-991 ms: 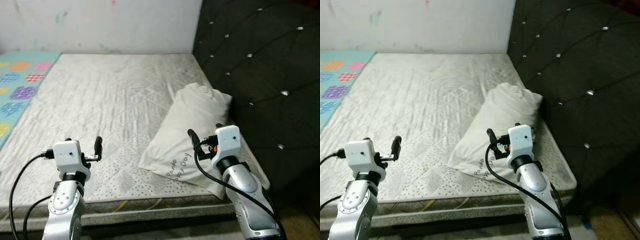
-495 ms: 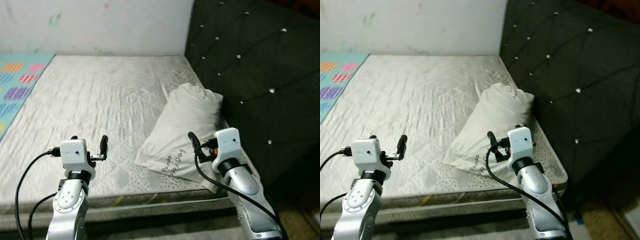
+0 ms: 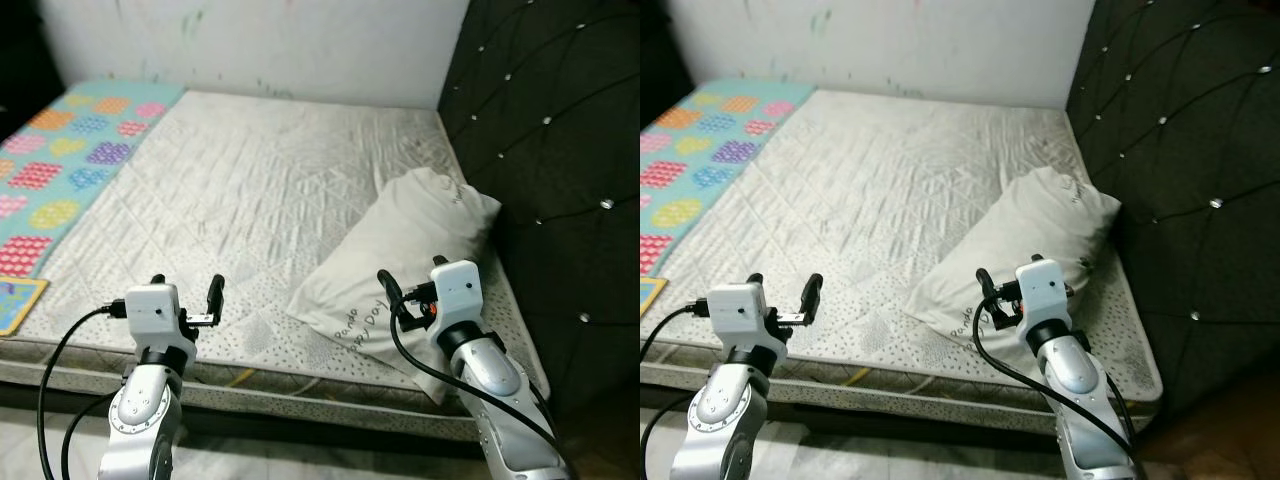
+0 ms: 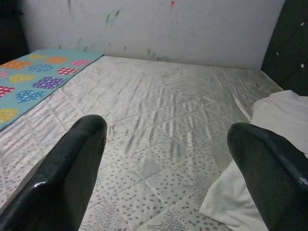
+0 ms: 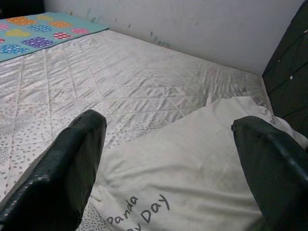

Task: Clean up the room

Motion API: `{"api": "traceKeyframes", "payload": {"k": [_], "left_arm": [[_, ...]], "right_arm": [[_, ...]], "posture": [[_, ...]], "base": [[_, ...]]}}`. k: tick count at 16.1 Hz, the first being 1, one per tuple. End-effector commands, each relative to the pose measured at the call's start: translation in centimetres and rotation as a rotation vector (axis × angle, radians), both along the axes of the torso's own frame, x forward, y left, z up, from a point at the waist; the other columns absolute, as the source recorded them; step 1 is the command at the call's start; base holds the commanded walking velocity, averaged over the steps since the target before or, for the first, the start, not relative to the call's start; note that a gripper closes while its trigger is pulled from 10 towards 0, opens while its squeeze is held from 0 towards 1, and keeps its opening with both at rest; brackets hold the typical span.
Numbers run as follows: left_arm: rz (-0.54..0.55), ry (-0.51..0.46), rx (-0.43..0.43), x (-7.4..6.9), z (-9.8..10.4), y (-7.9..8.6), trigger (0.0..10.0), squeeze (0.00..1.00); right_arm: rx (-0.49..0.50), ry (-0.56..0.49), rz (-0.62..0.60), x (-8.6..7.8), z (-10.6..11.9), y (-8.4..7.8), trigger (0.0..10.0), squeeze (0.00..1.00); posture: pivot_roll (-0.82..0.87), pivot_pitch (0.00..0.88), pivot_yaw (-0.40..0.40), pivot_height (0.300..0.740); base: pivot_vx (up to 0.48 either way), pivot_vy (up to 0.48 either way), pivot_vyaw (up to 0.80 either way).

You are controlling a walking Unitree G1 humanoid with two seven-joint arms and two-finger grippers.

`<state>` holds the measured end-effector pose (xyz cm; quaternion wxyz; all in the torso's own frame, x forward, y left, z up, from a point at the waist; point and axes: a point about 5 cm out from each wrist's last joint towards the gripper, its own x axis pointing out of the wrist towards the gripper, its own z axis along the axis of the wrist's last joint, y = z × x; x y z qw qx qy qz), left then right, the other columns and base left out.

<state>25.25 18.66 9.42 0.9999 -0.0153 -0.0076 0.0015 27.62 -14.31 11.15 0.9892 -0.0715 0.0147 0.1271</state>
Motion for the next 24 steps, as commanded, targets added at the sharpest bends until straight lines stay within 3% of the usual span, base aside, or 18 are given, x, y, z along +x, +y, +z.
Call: {"api": "traceKeyframes", "payload": {"k": [1, 10, 16, 21, 24], "left_arm": [[-0.010, -0.018, -0.004, 0.0, 0.3, -0.1, 10.0, 0.00], [-0.029, -0.020, -0.013, 0.2, 0.3, -0.4, 10.0, 0.00], [0.012, 0.013, 0.002, 0.3, -0.1, 0.0, 10.0, 0.00], [0.007, 0.009, 0.004, 0.2, -0.1, -0.2, 10.0, 0.00], [0.003, 0.009, 0.004, 0.2, -0.1, -0.2, 10.0, 0.00]], "right_arm": [[-0.005, -0.007, 0.012, 0.1, 0.1, 0.1, 10.0, 0.00], [0.003, 0.000, -0.012, 0.3, 0.0, -0.1, 10.0, 0.00], [-0.024, -0.007, -0.053, 0.5, 0.0, -0.7, 10.0, 0.00], [-0.043, -0.014, -0.075, 0.7, 0.0, -1.2, 10.0, 0.00], [-0.037, -0.016, -0.076, 0.7, 0.0, -1.1, 10.0, 0.00]], "posture": [[-0.20, 0.018, -0.012, 0.740], [-0.21, 0.020, -0.014, 0.740], [-0.20, 0.019, -0.012, 0.740], [-0.20, 0.016, -0.011, 0.740], [-0.20, 0.013, -0.011, 0.740]], "base": [[0.251, 0.000, 0.00], [0.360, 0.000, 0.00], [0.000, 0.000, 0.00], [0.000, -0.415, 0.00], [0.000, -0.480, 0.66]]}}
